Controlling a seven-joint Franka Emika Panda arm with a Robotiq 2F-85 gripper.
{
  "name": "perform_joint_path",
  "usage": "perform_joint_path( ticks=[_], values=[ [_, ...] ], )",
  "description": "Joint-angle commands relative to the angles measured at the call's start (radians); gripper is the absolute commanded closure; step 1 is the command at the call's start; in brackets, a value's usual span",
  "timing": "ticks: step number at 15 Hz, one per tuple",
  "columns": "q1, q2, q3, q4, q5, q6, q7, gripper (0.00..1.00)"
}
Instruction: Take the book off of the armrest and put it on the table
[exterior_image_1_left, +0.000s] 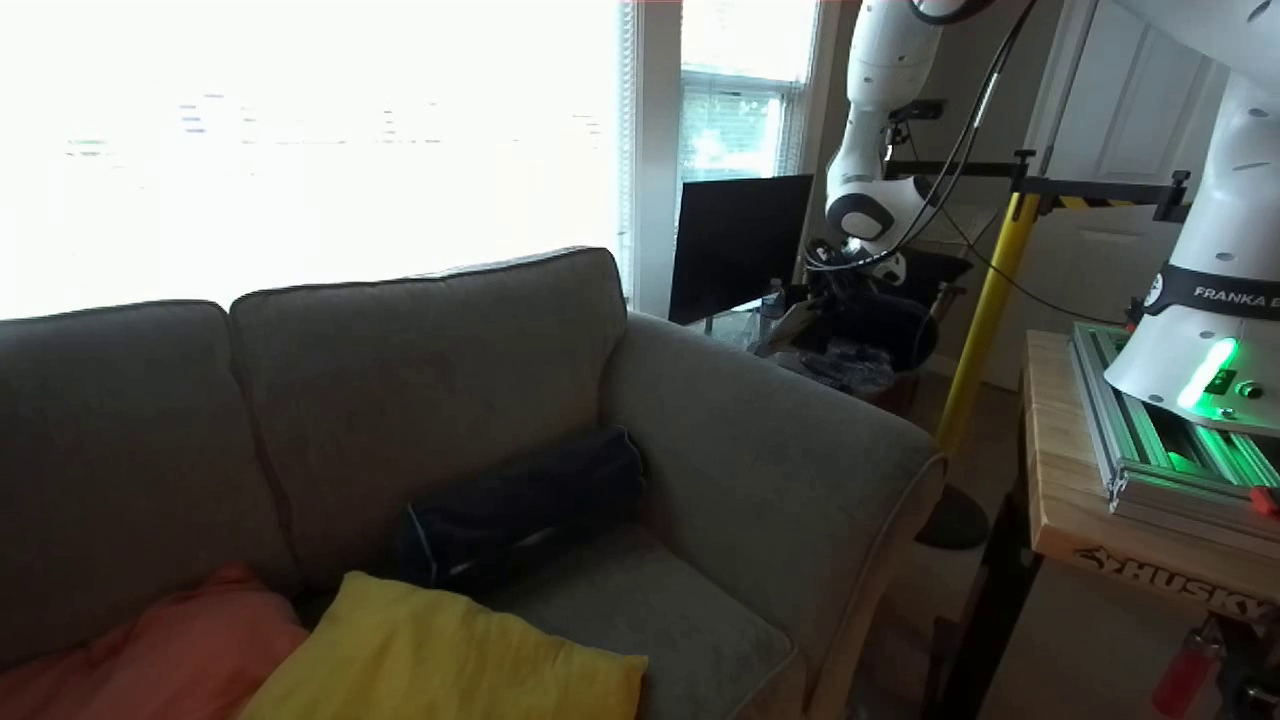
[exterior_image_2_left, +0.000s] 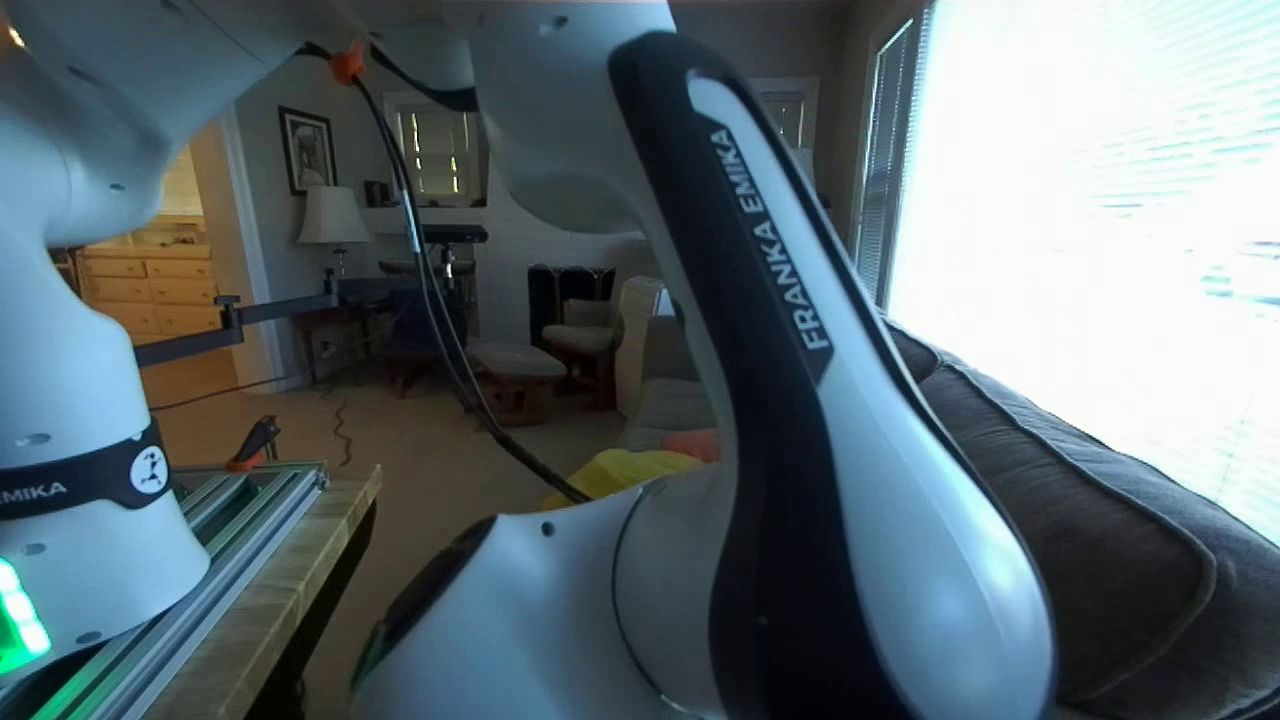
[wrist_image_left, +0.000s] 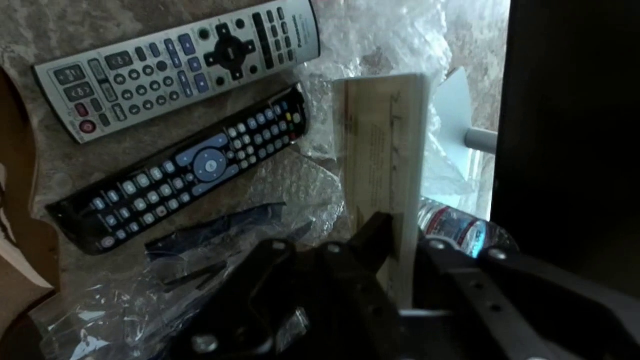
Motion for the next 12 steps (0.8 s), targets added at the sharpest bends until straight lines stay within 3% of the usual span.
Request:
perform_joint_path(
  ticks=[1, 7, 11, 12],
  values=[
    [0.130, 0.114, -0.088, 0.065, -0.001, -0.034, 0.093, 0.98],
    [0.230, 0.245, -0.151, 0.149, -0.002, -0.029, 0.211, 0.98],
    [0.222, 0.308, -0.145, 0.190, -0.002, -0.018, 0.263, 0.98],
    [0.163, 0.284, -0.079, 0.194, -0.002, 0.011, 0.215, 0.98]
  ],
)
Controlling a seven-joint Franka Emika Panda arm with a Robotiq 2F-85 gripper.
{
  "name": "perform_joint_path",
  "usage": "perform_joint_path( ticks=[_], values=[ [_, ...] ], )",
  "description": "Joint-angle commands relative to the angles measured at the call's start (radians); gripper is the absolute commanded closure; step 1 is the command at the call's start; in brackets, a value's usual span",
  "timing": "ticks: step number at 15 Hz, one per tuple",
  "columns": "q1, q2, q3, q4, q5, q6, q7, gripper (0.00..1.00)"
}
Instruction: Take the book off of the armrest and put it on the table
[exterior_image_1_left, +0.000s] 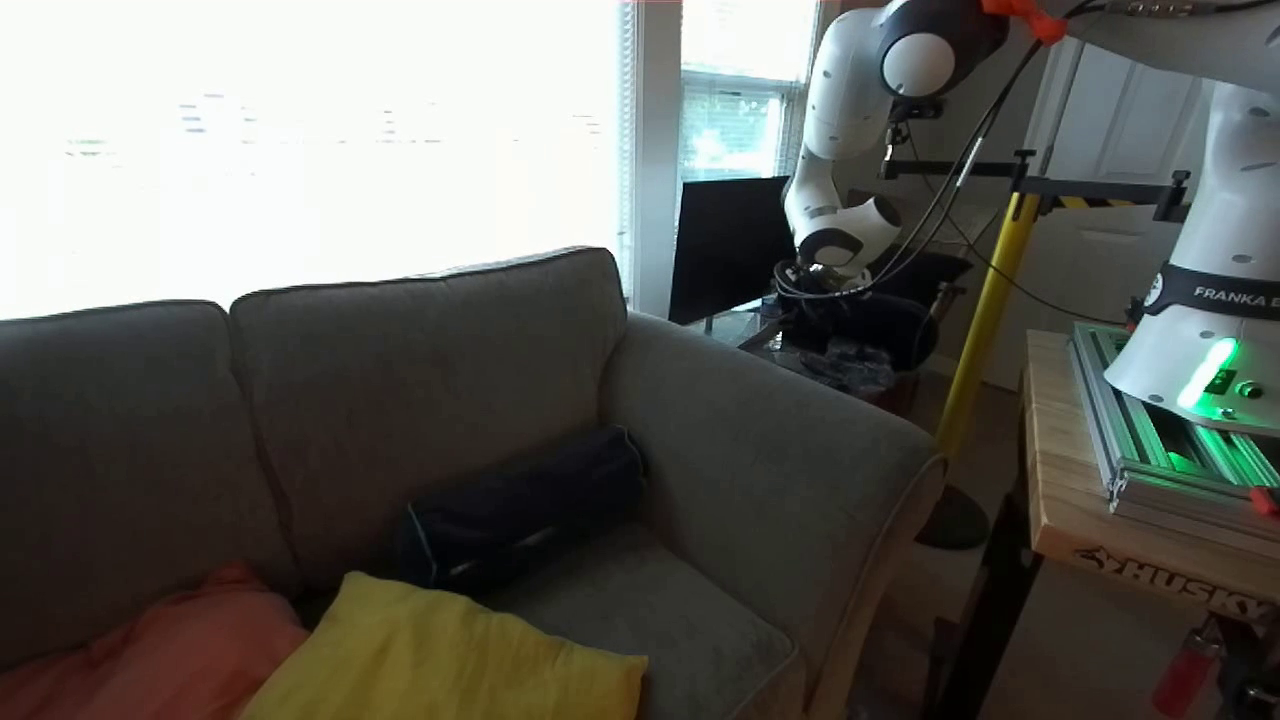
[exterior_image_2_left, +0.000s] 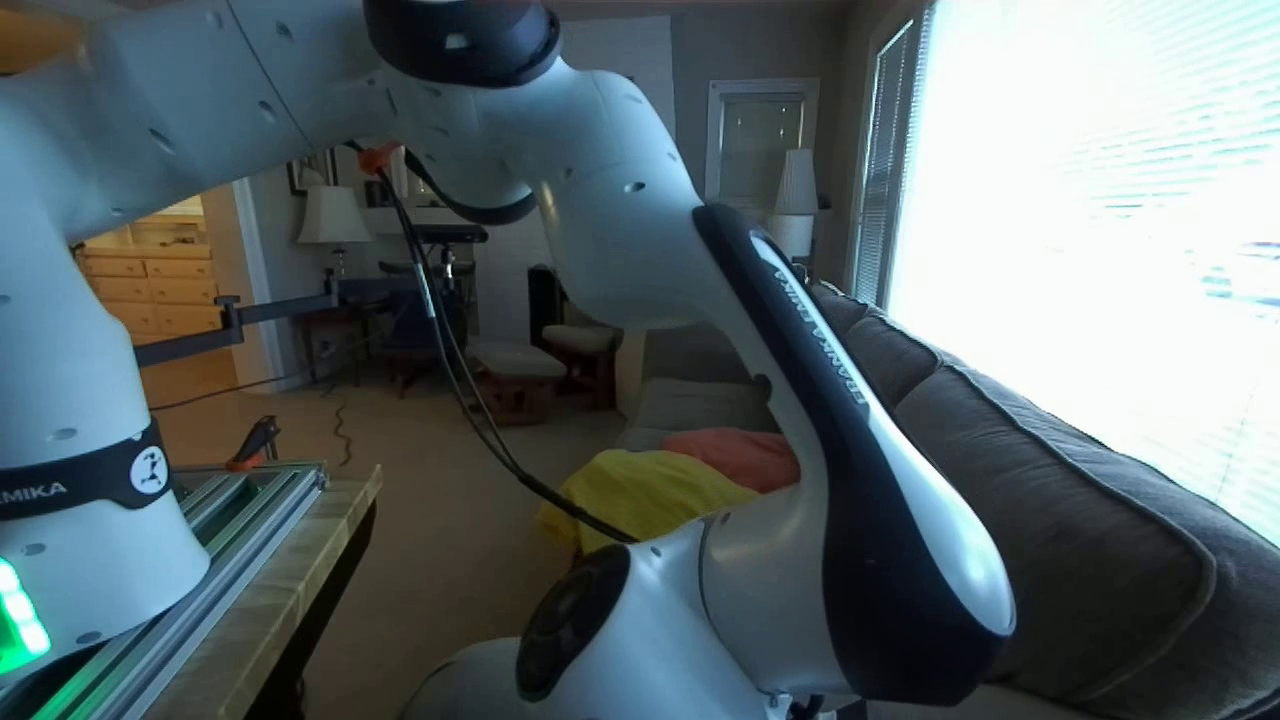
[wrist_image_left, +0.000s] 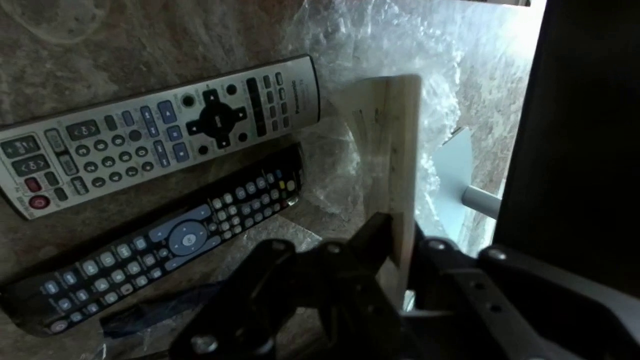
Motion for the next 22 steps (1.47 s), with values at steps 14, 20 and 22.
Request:
perform_joint_path(
  ticks=[14, 20, 22],
  values=[
    [-0.152, 0.042, 0.150, -0.063, -0.100, -0.025, 0.030, 0.23],
    [-0.151, -0.228, 0.124, -0.312, -0.516, -0.091, 0.018, 0.00],
    [-0.088, -0.280, 0.051, -0.371, -0.679, -0.119, 0.042, 0.00]
  ],
)
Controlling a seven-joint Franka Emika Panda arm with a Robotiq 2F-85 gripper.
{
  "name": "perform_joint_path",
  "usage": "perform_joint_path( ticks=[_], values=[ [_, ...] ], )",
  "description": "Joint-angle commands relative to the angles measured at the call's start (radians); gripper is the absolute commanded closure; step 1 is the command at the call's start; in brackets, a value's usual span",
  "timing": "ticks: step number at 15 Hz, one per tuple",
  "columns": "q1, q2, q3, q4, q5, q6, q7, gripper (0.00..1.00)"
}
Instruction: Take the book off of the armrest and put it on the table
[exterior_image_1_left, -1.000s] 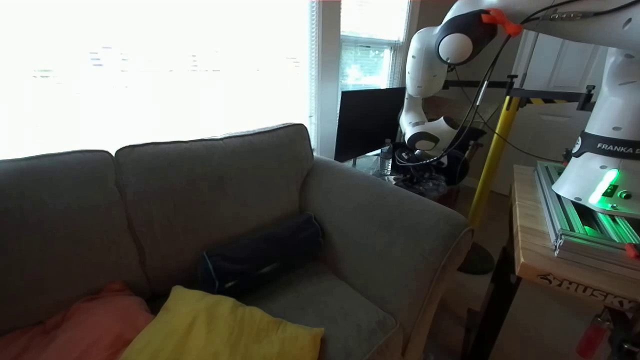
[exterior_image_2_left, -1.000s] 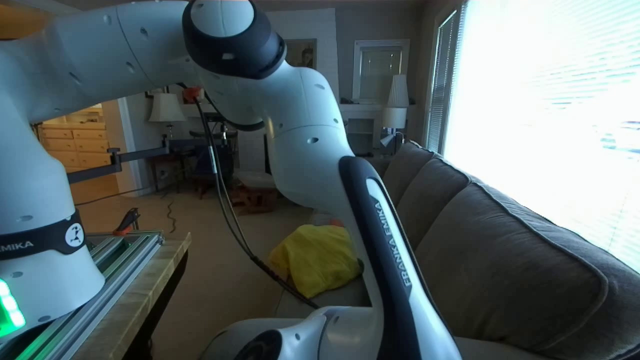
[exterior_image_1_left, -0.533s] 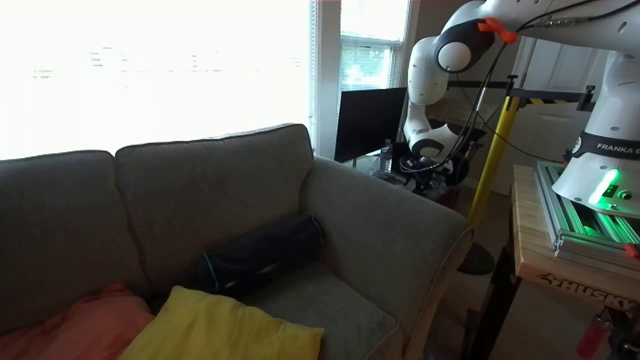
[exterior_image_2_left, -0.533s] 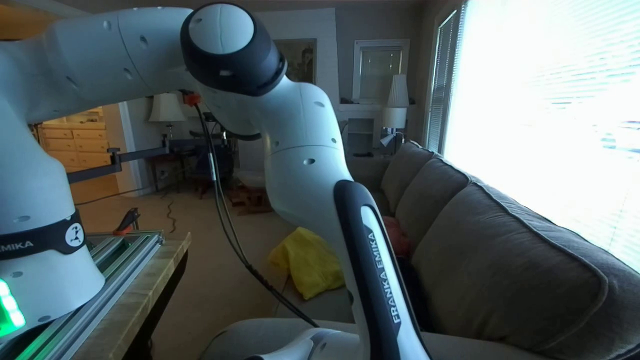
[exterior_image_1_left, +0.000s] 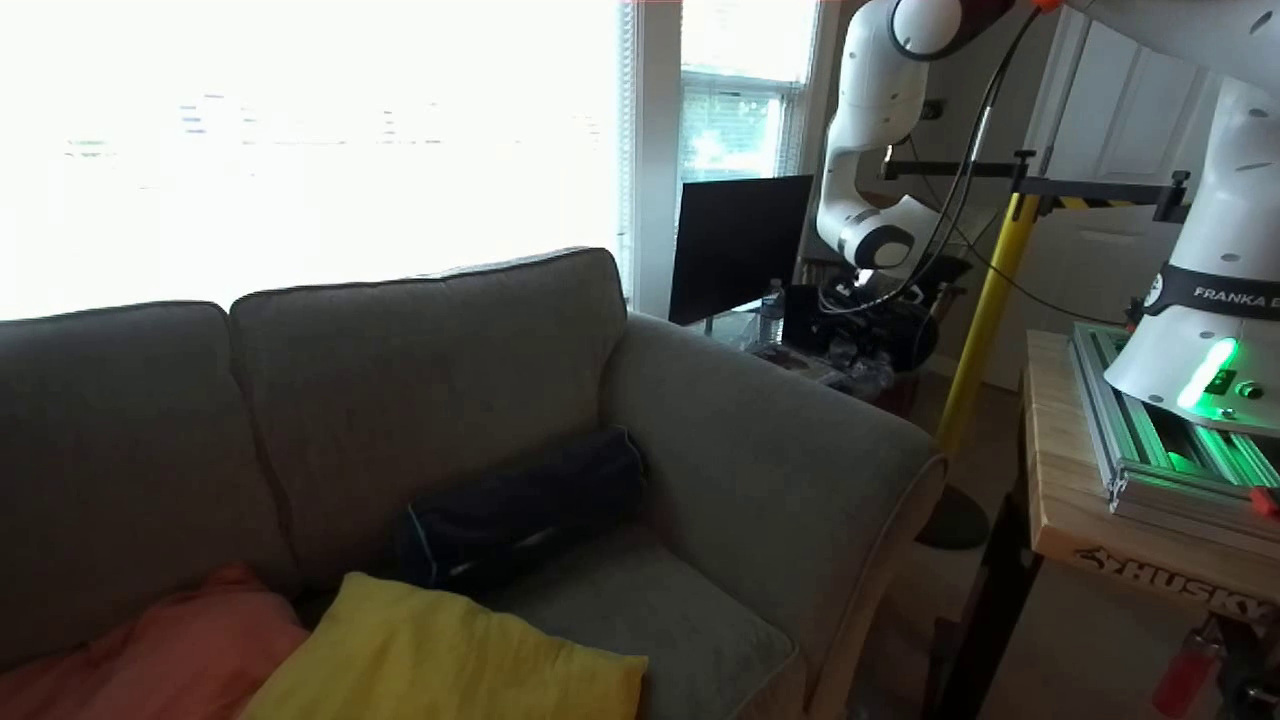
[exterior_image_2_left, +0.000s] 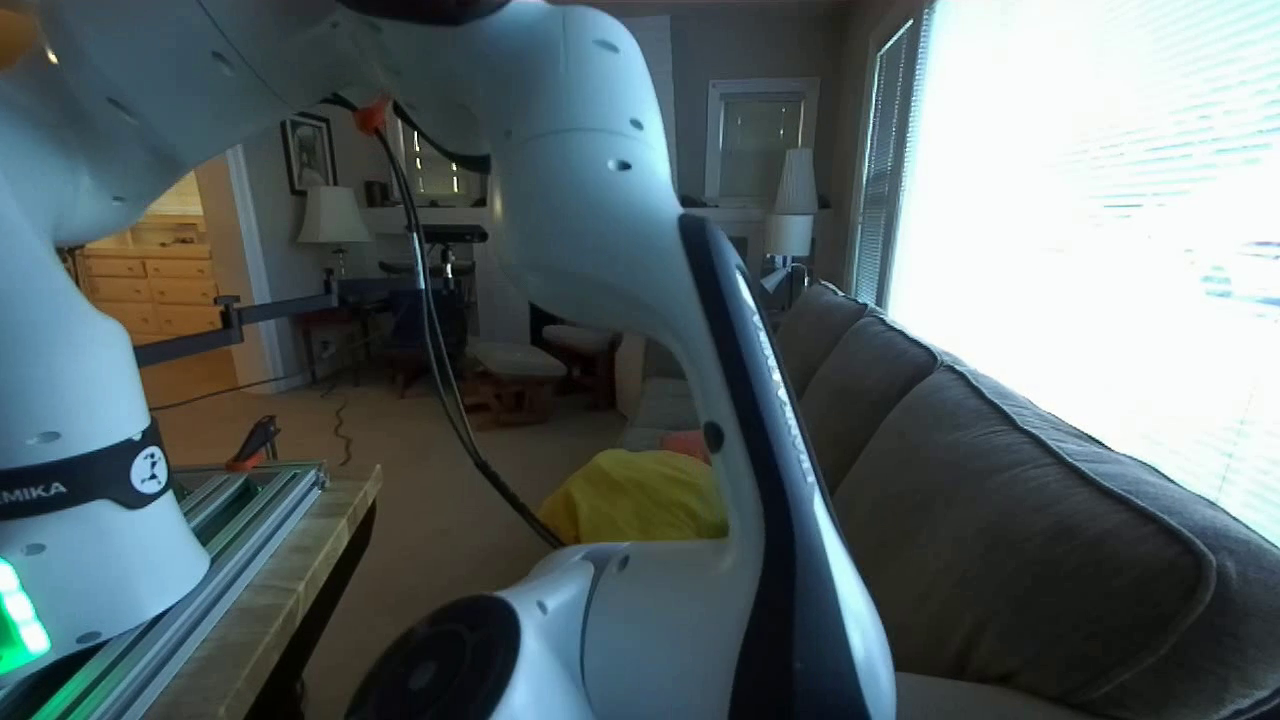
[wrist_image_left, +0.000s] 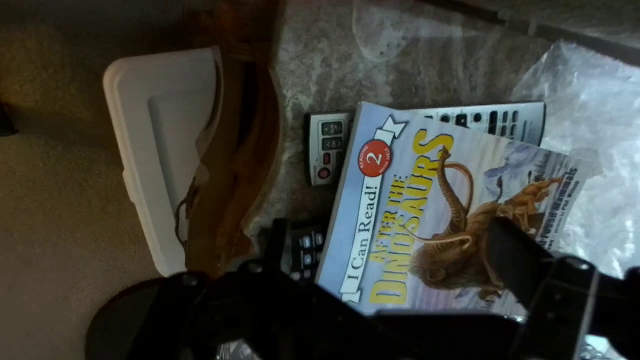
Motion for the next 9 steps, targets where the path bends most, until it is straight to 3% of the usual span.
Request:
perform_joint_path(
  ticks=[1, 5, 9],
  values=[
    [0.073, -0.172, -0.098, -0.161, -0.277, -0.065, 0.011, 0.00],
    [0.193, -0.294, -0.244, -0.213, -0.593, -0.062, 0.025, 0.00],
    [0.389, -0.384, -0.389, -0.243, -0.861, -0.064, 0.056, 0.00]
  ],
)
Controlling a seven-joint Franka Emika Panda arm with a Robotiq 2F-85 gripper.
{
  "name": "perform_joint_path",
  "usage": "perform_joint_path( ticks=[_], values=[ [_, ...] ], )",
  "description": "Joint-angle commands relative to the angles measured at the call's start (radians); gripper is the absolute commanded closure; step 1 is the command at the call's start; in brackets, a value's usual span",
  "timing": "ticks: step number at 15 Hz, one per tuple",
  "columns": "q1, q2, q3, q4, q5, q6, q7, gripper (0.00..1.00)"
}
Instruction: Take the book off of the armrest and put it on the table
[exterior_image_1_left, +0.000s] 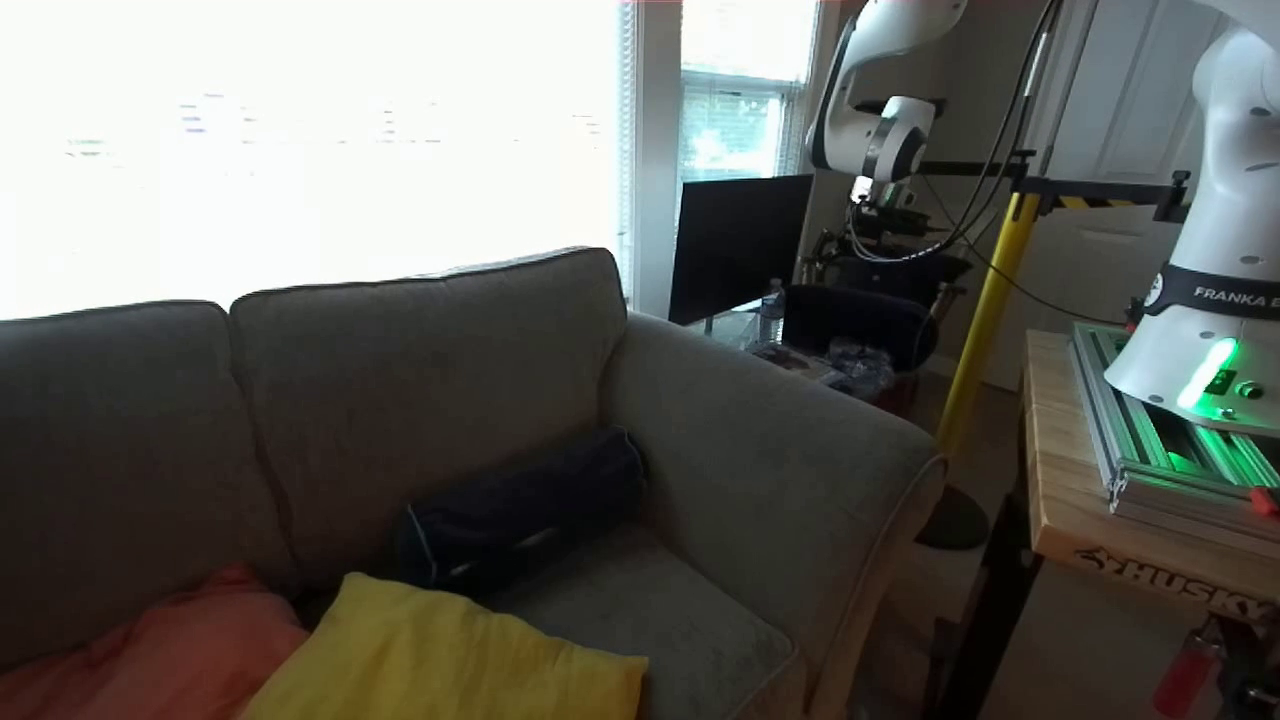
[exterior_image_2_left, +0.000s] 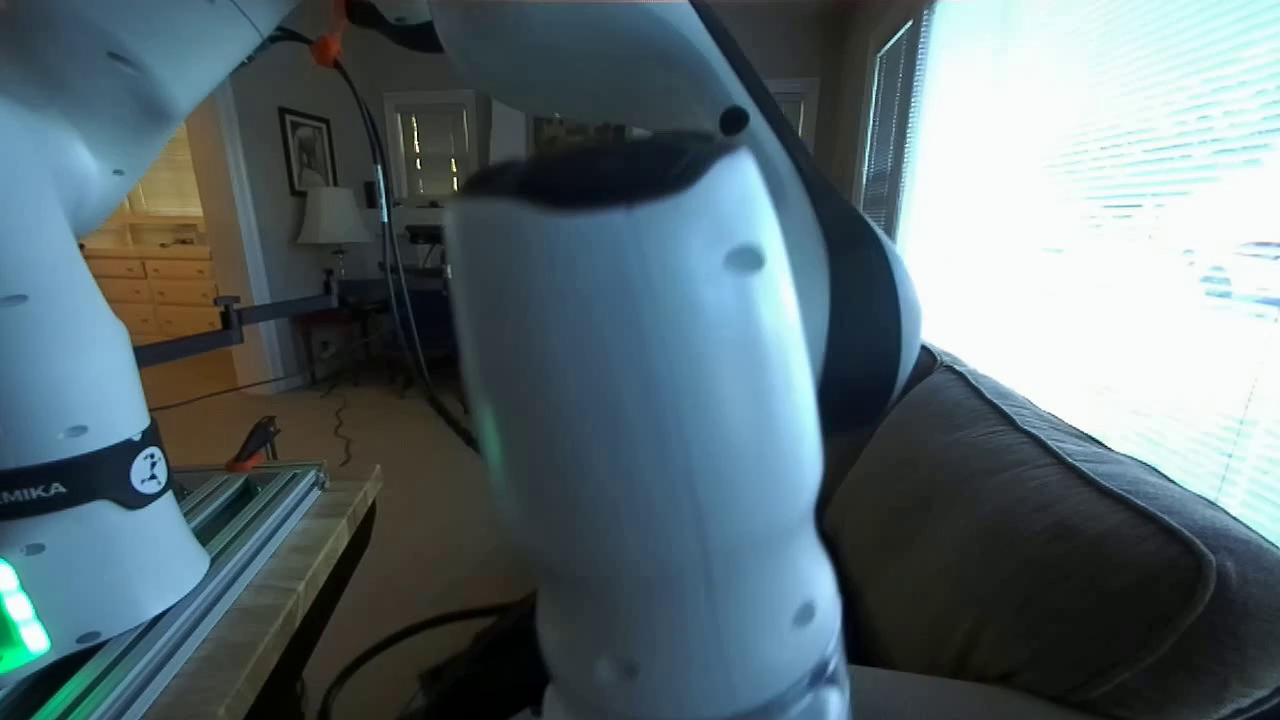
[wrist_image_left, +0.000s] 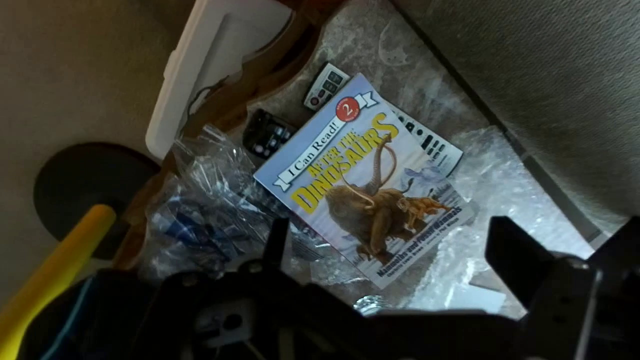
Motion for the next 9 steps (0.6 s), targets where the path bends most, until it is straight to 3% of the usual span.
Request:
perform_joint_path(
  ticks=[1, 3, 4, 9],
  values=[
    [0.199, -0.118, -0.129, -0.073, -0.232, -0.018, 0.043, 0.00],
    [0.315, -0.150, -0.197, -0.088, -0.332, -0.033, 0.040, 0.00],
    [0.328, -0.218, -0.181, -0.107, -0.436, 0.005, 0.064, 0.00],
    [0.687, -0.301, -0.457, -0.144, -0.809, -0.238, 0.182, 0.00]
  ],
)
